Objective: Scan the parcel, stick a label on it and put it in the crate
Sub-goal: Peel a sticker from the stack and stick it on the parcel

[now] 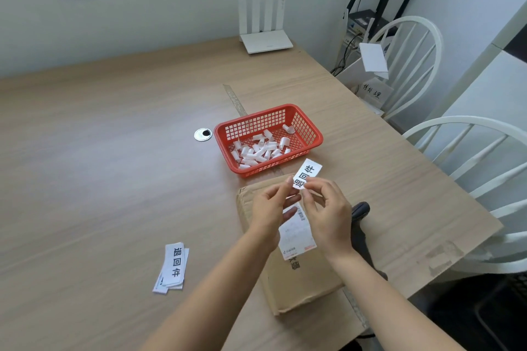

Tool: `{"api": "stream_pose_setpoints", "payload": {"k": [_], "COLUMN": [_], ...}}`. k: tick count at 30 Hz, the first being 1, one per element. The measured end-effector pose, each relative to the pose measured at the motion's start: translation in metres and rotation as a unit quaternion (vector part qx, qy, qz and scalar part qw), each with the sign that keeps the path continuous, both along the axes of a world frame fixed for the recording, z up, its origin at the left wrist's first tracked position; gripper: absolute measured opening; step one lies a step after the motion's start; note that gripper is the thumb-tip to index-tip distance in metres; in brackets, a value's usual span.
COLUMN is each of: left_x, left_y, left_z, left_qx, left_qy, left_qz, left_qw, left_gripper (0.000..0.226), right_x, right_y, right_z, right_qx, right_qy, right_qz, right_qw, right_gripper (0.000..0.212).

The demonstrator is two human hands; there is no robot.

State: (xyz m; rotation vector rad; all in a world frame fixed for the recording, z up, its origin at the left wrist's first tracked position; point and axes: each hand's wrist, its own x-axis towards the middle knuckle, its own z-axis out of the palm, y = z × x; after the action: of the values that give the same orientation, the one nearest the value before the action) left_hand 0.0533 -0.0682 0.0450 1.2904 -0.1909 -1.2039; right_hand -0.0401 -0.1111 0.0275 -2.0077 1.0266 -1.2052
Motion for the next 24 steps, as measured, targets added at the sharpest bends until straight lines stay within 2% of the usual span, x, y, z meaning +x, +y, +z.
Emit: {"api": "stream_pose_setpoints", "payload": {"k": [3,6,9,12,14,17,19,21,24], "left_x": [0.0,0.003,0.011,0.019,0.024,0.031,0.038,0.045,0.052], "left_y": [0.011,0.019,0.022,0.021,0.019,0.013,0.006,-0.002,-0.012], "left_z": [-0.005,-0.007,-0.009,-0.012,-0.014,-0.018,-0.023,-0.026,-0.031], "left_qx": [0.004,0.021,0.035,0.046,0.059,0.076,0.095,0.127,0.17], "left_qy": [0.007,-0.016,-0.069,-0.145,-0.17,-0.201,-0.291,-0.403,-0.483], "left_qz": [0.009,0.032,0.045,0.019,0.002,-0.014,-0.011,-0.012,-0.025], "left_qw": [1.0,0.999,0.996,0.988,0.984,0.977,0.952,0.906,0.859], "left_gripper": [0.015,0.005,0.012,0.016,0.018,0.016,0.011,0.017,0.023], "right_x": [-0.002,-0.006,-0.009,-0.003,0.003,0.012,0.02,0.03,0.043], "right_y": [0.012,0.021,0.018,0.003,-0.009,-0.021,-0.028,-0.035,-0.043], "right_z": [-0.006,-0.007,-0.006,0.0,0.004,0.004,0.002,-0.002,-0.013], "right_qx": [-0.03,-0.014,0.036,0.134,0.189,0.202,0.203,0.212,0.223], "right_qy": [0.017,0.038,0.051,0.045,0.044,0.06,0.071,0.082,0.106], "right_qz": [0.03,0.053,0.022,-0.008,-0.011,-0.014,-0.014,-0.015,-0.027], "right_qw": [0.999,0.998,0.998,0.99,0.981,0.978,0.977,0.974,0.969], "right_gripper": [0.014,0.021,0.032,0.04,0.032,0.004,0.004,0.006,0.008]}}
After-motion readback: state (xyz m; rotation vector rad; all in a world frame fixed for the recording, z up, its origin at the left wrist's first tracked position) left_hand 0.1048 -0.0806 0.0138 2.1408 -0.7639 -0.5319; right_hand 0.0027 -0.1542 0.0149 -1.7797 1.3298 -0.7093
